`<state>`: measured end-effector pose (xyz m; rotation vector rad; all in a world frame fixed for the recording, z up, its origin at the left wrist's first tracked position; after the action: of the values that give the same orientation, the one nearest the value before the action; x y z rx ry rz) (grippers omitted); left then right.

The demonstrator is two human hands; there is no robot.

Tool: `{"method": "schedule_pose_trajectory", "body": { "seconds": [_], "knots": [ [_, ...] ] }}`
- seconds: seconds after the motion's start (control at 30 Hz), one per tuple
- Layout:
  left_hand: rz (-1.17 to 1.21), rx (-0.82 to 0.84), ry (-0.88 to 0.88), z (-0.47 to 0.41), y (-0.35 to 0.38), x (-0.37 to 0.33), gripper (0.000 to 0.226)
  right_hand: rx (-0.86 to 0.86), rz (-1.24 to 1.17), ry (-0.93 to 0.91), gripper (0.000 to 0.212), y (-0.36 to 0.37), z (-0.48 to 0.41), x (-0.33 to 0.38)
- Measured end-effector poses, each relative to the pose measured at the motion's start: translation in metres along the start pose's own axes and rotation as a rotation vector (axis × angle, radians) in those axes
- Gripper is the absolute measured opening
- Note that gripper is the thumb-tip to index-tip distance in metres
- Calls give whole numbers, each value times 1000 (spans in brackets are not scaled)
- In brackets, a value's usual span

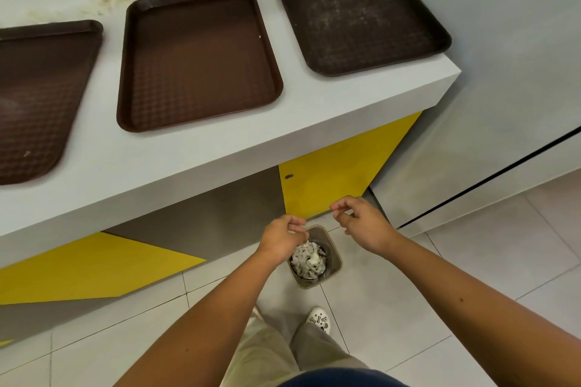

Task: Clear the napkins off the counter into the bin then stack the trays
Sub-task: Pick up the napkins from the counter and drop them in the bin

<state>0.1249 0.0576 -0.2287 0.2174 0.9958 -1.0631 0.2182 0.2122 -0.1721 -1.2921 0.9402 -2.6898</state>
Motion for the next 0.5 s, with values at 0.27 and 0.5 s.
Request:
{"method": "schedule_pose_trajectory", "body": {
  "seconds": [0.27, 0.5],
  "knots": [
    [-118, -103, 269, 33, -56, -70, 16, -10, -5, -132, 14, -5, 8, 62],
    [-54, -223, 431, 68, -131, -128, 11, -38, 33, -317, 14, -15, 15, 154]
  ]
}}
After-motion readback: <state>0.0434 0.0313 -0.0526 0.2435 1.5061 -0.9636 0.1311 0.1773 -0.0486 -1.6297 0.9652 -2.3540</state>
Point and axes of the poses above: each hand's wrist, its own z-axis away from the middle knuckle, its own y-axis out of the palm, x = y × z, the point moved 10 cm from there along -z, towards the middle knuckle, and after that the axes turned 5 degrees about y, right-handed, at the moved point
